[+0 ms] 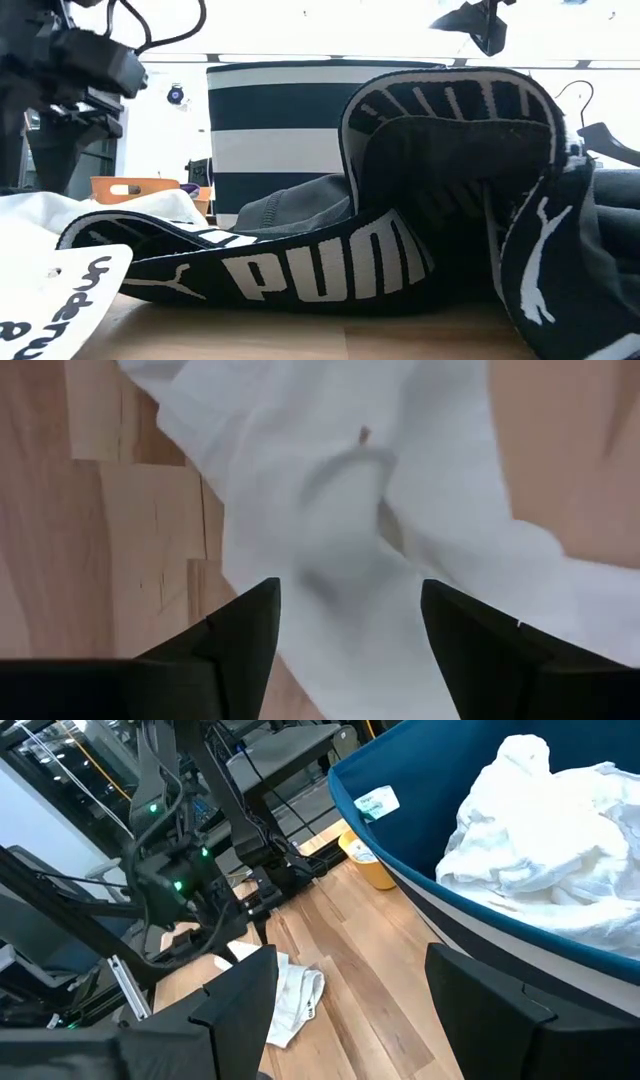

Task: Pick & Place Cloths
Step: Put the white underwear into the transparent bin

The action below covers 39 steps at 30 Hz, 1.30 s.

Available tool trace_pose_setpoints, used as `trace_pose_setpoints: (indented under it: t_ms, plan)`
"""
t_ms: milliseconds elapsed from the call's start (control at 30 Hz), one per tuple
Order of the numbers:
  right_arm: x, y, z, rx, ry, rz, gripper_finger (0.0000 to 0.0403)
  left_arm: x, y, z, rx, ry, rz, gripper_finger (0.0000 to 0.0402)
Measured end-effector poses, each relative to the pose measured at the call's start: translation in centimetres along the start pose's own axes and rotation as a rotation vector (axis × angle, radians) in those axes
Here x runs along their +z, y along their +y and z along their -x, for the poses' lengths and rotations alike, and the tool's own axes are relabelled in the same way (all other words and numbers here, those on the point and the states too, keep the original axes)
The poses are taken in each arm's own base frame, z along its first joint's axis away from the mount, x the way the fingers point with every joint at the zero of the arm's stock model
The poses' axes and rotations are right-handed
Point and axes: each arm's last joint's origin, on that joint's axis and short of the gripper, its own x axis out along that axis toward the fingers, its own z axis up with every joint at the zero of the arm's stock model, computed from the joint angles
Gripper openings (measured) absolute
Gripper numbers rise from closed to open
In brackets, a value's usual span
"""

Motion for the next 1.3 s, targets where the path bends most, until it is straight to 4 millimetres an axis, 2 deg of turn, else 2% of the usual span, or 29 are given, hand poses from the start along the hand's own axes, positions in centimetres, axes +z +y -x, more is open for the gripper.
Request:
trace_pose_setpoints:
  t_ms: [600, 867, 1033, 1167, 1300]
  plan:
    - [-0.3, -0.1, 0.0, -0.011, 0.029, 0.005, 0.0247, 1.9, -1.0, -4.1, -0.009, -0.022, 0.000, 0.0239]
    - [-0.4, -0.2, 0.0, -0.021, 0.044, 0.009, 0.0247, 1.9, -0.9, -6.1, 0.059, 0.036, -0.004, 0.0239]
    - [-0.4, -0.3, 0.0, -0.023, 0.047, 0.010, 0.0247, 2.0, -0.8, -6.6, 0.133, 0.001, -0.008, 0.0237]
    - [-0.4, -0.3, 0.0, -0.023, 0.047, 0.012, 0.0247, 2.1, -0.5, -6.7, 0.201, -0.037, -0.007, 0.0208]
    - [-0.5, -0.3, 0.0, -0.024, 0.049, 0.014, 0.0247, 2.1, -0.4, -6.7, 0.234, -0.049, -0.008, 0.0148]
